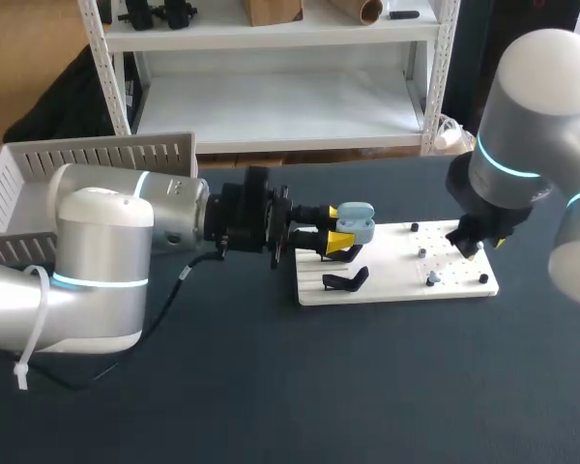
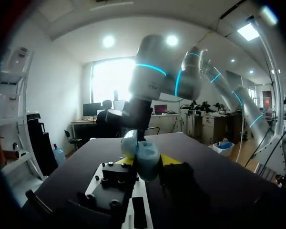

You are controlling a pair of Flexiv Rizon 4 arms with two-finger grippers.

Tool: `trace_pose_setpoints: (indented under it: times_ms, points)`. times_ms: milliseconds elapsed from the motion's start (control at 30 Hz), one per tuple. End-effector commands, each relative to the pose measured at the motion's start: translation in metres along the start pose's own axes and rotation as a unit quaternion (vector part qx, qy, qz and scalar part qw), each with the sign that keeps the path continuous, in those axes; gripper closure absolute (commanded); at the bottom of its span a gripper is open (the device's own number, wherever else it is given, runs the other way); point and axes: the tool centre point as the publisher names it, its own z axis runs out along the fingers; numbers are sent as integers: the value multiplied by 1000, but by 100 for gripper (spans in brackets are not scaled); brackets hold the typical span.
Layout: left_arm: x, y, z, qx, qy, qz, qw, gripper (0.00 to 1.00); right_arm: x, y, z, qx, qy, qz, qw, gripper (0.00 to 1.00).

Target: Pick up each earbud case from the left stands, insert the matching earbuds, close the lid, and place the case in the box.

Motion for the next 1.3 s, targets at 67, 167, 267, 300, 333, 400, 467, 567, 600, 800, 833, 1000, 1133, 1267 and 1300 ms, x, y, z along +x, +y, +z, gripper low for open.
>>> trace_pose_setpoints:
  times_ms: [67,167,267,300,333,400,467,567,600,800,833,1000,1133,1267,1300]
  points:
    - [1,1,0,2,-1,0,1000,100,-4,0,6,2,2,3,1000,58]
    - [1,1,0,2,-1,0,1000,100,-4,-1,8,2,3,6,1000,59]
    - [1,1,0,2,-1,0,1000,100,-4,-2,10,2,3,8,1000,63]
    - [1,1,0,2,-1,0,1000,100,-4,-2,10,3,4,8,1000,64]
    - [1,1,0,2,-1,0,1000,100,-4,-2,10,3,4,10,1000,64]
    - [1,1,0,2,-1,0,1000,100,-4,-3,11,3,3,11,1000,64]
    - [1,1,0,2,-1,0,1000,100,-4,-3,11,4,3,12,1000,64]
    - [1,1,0,2,-1,0,1000,100,-4,-4,12,4,4,13,1000,65]
    - [1,1,0,2,-1,0,1000,100,-4,-4,13,4,4,13,1000,66]
    - [1,1,0,2,-1,0,1000,100,-3,-5,14,5,4,15,1000,67]
    - [1,1,0,2,-1,0,1000,100,-3,-5,14,6,5,15,1000,67]
    - [1,1,0,2,-1,0,1000,100,-3,-5,15,6,5,15,1000,69]
    - [1,1,0,2,-1,0,1000,100,-3,-5,16,7,6,14,1000,71]
    - [1,1,0,2,-1,0,1000,100,-3,-5,17,7,6,14,1000,74]
    - [1,1,0,2,-1,0,1000,100,-3,-5,17,8,6,15,1000,74]
